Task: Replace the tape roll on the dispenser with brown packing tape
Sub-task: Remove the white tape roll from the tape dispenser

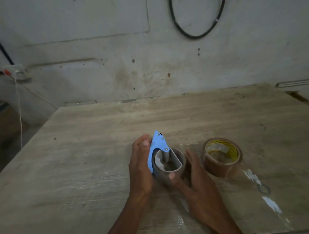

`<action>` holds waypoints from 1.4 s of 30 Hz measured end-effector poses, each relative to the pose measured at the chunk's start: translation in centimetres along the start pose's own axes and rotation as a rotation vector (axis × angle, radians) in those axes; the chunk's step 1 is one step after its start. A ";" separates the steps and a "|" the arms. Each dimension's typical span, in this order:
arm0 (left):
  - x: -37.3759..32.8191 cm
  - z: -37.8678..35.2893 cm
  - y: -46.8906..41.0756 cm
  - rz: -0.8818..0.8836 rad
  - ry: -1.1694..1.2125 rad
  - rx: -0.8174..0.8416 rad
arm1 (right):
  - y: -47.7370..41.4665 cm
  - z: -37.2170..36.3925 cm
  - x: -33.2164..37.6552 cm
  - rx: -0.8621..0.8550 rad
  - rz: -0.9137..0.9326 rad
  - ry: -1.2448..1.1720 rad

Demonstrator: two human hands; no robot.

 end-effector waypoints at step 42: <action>-0.4 0.5 1.9 0.044 -0.136 -0.008 | -0.5 -0.3 0.7 -0.077 0.212 0.002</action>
Point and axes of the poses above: each hand's wrist, its own y-axis away from the middle knuckle, its own z-axis out of the back of the hand, x = y × z, the point moved 3 cm from there along -y, towards the middle knuckle, and after that the axes turned 8 degrees about z, right-handed, at the moved point
